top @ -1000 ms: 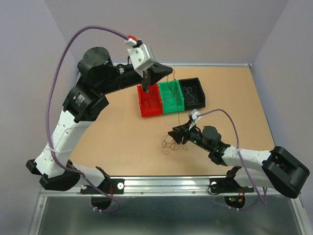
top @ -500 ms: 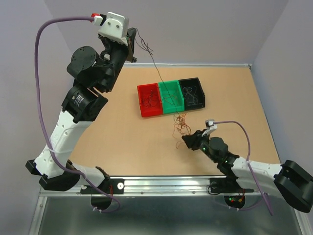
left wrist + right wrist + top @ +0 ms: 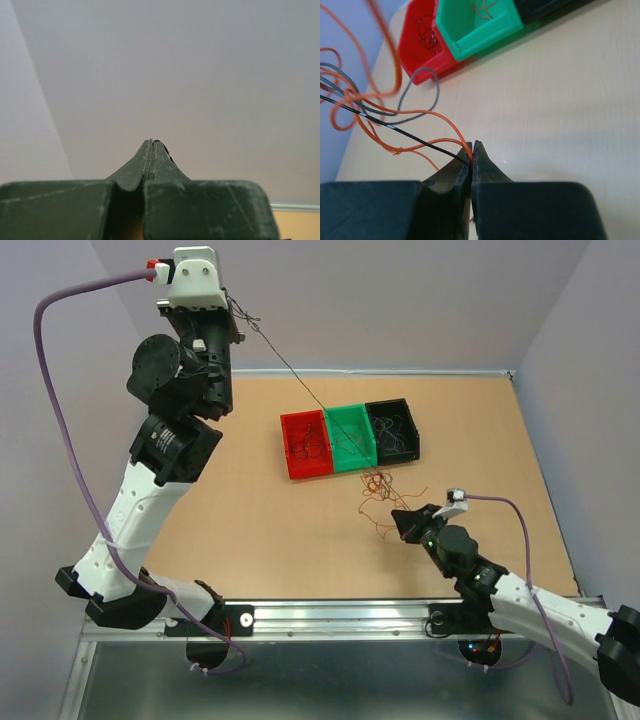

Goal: Untangle the cables

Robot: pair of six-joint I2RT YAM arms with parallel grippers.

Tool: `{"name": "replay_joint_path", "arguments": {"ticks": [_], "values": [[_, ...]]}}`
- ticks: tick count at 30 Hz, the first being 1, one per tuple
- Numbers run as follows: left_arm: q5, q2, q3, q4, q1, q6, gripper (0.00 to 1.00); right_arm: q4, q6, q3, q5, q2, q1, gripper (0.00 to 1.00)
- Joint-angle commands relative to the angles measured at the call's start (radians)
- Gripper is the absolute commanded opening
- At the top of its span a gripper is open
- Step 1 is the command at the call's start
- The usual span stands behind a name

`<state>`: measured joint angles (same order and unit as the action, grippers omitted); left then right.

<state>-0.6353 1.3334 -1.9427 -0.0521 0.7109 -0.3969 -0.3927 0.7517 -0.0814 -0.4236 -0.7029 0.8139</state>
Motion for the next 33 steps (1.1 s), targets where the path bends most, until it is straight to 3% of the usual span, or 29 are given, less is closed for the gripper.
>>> {"name": "replay_joint_path", "arguments": {"ticks": [1, 6, 12, 18, 21, 22, 24, 25, 27, 28, 29, 30, 33], "values": [[-0.144, -0.020, -0.045, -0.158, -0.115, -0.028, 0.00, 0.213, 0.129, 0.006, -0.207, 0.083, 0.005, 0.01], [-0.093, -0.066, -0.012, -0.160, -0.252, 0.050, 0.00, 0.317, 0.202, 0.026, -0.320, 0.201, 0.005, 0.01], [-0.099, -0.099, 0.007, -0.209, -0.420, 0.104, 0.00, 0.348, 0.244, 0.016, -0.356, 0.180, 0.004, 0.01], [-0.067, -0.143, 0.048, -0.197, -0.499, 0.194, 0.00, 0.422, 0.320, 0.009, -0.422, 0.197, 0.004, 0.00], [0.168, -0.210, 0.192, -0.203, -0.501, 0.288, 0.00, 0.420, 0.273, -0.001, -0.385, 0.210, 0.005, 0.00], [0.342, -0.232, 0.238, -0.218, -0.501, 0.300, 0.00, 0.413, 0.250, -0.007, -0.362, 0.210, 0.005, 0.01], [0.487, -0.267, 0.351, -0.239, -0.499, 0.344, 0.00, 0.338, 0.136, -0.017, -0.269, 0.195, 0.004, 0.01], [0.629, -0.273, 0.378, -0.242, -0.499, 0.372, 0.00, 0.319, 0.105, -0.018, -0.236, 0.191, 0.004, 0.03], [0.782, -0.270, 0.422, -0.236, -0.499, 0.430, 0.00, 0.267, 0.037, -0.018, -0.158, 0.177, 0.004, 0.15], [0.822, -0.270, 0.435, -0.239, -0.499, 0.435, 0.00, 0.259, 0.023, -0.018, -0.141, 0.174, 0.005, 0.50], [0.857, -0.269, 0.445, -0.245, -0.498, 0.446, 0.00, 0.253, 0.015, -0.020, -0.123, 0.171, 0.005, 0.69], [0.909, -0.270, 0.462, -0.255, -0.498, 0.458, 0.00, 0.252, 0.008, -0.021, -0.122, 0.174, 0.005, 0.79], [1.069, -0.269, 0.462, -0.262, -0.498, 0.477, 0.00, 0.250, -0.017, -0.029, -0.125, 0.189, 0.005, 0.96]]}}
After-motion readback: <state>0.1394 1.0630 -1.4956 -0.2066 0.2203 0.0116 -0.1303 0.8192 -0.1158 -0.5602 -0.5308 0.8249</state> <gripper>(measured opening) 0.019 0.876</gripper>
